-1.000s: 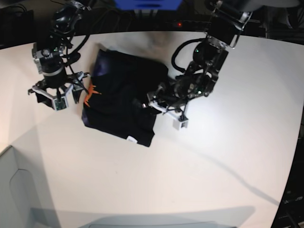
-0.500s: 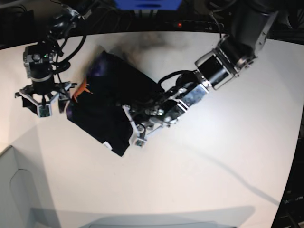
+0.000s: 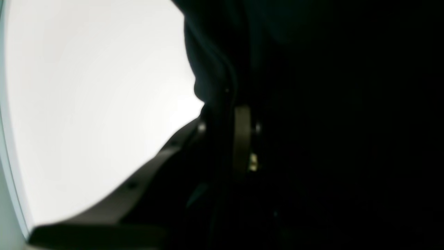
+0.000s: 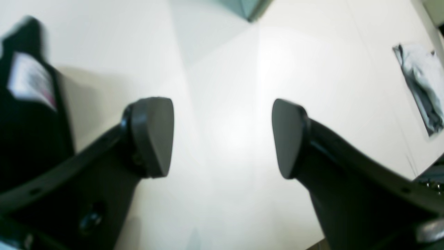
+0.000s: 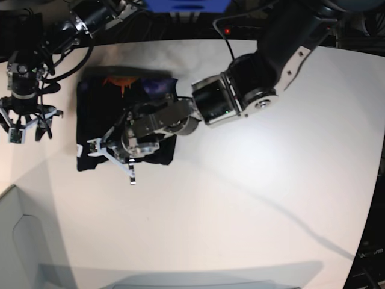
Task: Fold the T-shirt properly
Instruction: 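Sweep the left gripper across the folded shirt to flatten it, then lift the left gripper away from the shirt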
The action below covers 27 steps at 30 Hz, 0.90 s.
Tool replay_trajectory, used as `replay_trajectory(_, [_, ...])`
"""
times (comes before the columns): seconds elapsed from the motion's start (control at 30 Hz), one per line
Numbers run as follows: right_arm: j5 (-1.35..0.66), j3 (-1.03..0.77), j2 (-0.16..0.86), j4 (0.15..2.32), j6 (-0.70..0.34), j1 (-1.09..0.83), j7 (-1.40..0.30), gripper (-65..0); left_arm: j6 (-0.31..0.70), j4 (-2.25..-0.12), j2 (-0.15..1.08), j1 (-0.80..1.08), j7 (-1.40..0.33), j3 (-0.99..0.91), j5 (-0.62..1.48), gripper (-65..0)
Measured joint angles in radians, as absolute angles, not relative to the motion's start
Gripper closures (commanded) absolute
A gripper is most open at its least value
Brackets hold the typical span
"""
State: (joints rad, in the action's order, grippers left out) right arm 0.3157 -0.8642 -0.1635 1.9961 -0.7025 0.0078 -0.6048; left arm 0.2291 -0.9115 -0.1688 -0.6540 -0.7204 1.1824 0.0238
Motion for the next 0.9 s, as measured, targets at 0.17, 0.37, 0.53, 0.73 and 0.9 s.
replay_trajectory(0.17, [0.317,-0.901,-0.164,1.996,-0.702,0.007,-0.603,-44.4,0.224,-0.93,-0.145,-0.657,-0.749,1.18,-0.052,-26.3])
replay_trajectory(0.37, [0.294,-0.897,-0.164,1.996,-0.702,0.009,-0.603,-44.4,0.23,-0.945,-0.142,-0.69,-0.757,1.175,-0.066,-42.6])
replay_trajectory(0.53, [0.224,-0.934,-0.164,1.996,-0.702,0.02,-0.602,-44.4,0.237,-1.047,-0.138,-0.709,-0.773,1.144,-0.086,-43.6])
replay_trajectory(0.73, [0.201,-0.942,-0.164,1.995,-0.702,0.02,-0.601,-44.4,0.236,-1.231,-0.093,-0.638,-0.761,0.884,-0.18,-43.6])
replay_trajectory(0.9, [0.204,-0.941,-0.164,1.995,-0.702,0.019,-0.606,-44.4,0.236,-1.361,-0.009,-0.511,-0.86,0.581,-0.19,-43.6])
